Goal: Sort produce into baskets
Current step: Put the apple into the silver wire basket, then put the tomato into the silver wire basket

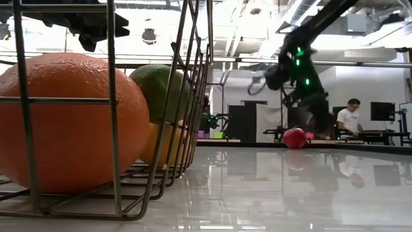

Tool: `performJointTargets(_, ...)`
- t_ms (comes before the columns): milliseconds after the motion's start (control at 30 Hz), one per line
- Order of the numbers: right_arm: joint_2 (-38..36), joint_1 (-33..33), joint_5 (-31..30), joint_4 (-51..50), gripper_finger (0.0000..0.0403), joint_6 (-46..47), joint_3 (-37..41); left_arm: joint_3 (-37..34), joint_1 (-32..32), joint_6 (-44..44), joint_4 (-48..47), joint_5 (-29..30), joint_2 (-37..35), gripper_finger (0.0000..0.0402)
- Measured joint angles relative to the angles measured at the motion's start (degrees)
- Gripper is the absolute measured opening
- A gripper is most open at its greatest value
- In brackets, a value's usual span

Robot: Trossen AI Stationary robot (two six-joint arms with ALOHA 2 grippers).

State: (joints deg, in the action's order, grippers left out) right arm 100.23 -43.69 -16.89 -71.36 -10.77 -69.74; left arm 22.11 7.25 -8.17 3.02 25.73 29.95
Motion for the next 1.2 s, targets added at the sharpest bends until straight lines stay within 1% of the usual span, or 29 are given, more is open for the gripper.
performJointTargets(67,-1.6,4.0,6.5,-4.0,0.0325,4.0,-0.7,0.0,0.0,-0.7,-0.3,-0.7,0.0,0.0137)
performJointTargets(167,-4.1,10.8,21.9,-6.0,0.0325,7.3,-1.0,0.0,0.0,-1.6,-0.6,-1.5,0.0,0.0137)
performJointTargets(267,-6.7,19.4,36.3,-0.4,0.0326,9.4,-1.1,0.0,0.0,-1.9,-0.7,-1.5,0.0,0.0137)
performJointTargets(333,-8.0,25.8,42.3,6.0,0.0326,11.4,-1.1,0.0,0.0,-2.2,-0.7,-1.5,0.0,0.0137)
performJointTargets(367,-8.5,29.0,44.0,9.8,0.0326,12.9,-1.1,0.0,0.0,-2.5,-0.7,-1.9,0.0,0.0137)
performJointTargets(433,-9.3,35.4,45.1,18.1,0.0326,15.8,-1.1,0.0,0.0,-2.6,-0.7,-3.2,0.0,0.0137)
performJointTargets(533,-9.7,43.7,44.8,32.3,0.0327,19.9,-1.1,0.0,0.0,-2.7,-0.6,-4.5,0.0,0.0137)
performJointTargets(633,-9.0,50.3,40.9,47.9,0.0327,22.8,-1.1,0.0,0.0,-2.6,-0.3,-4.5,0.0,0.0137)
performJointTargets(700,-7.6,53.4,37.9,56.5,0.0327,22.7,-1.3,0.0,0.0,-2.6,0.3,-4.5,0.0,0.0137)
performJointTargets(733,-7.2,54.3,36.4,59.3,0.0327,22.4,-1.9,0.0,0.0,-2.6,0.5,-4.4,0.0,0.0137)
performJointTargets(833,-5.2,56.2,31.5,61.7,0.033,19.5,-3.7,0.0,0.0,-2.6,0.6,-4.4,0.0,0.0137)
performJointTargets(900,-3.7,56.8,29.7,63.3,0.0341,19.4,-5.3,0.0,0.0,-2.2,0.4,-4.4,0.0,0.0137)
performJointTargets(1000,-0.1,57.0,31.9,63.6,0.0375,19.4,-8.3,0.0,0.0,-1.9,0.4,-4.3,0.0,0.0137)
performJointTargets(1067,2.6,57.1,33.3,60.8,0.0392,19.3,-10.6,0.0,0.0,-1.4,0.6,-4.2,0.4,0.0137)
performJointTargets(1133,4.7,57.1,33.5,57.4,0.0389,18.1,-13.5,0.0,0.0,-1.4,0.2,-4.3,0.2,0.0137)
performJointTargets(1200,6.0,56.6,33.4,50.6,0.0383,15.8,-16.9,0.0,0.0,-1.5,0.4,-4.3,0.3,0.0137)
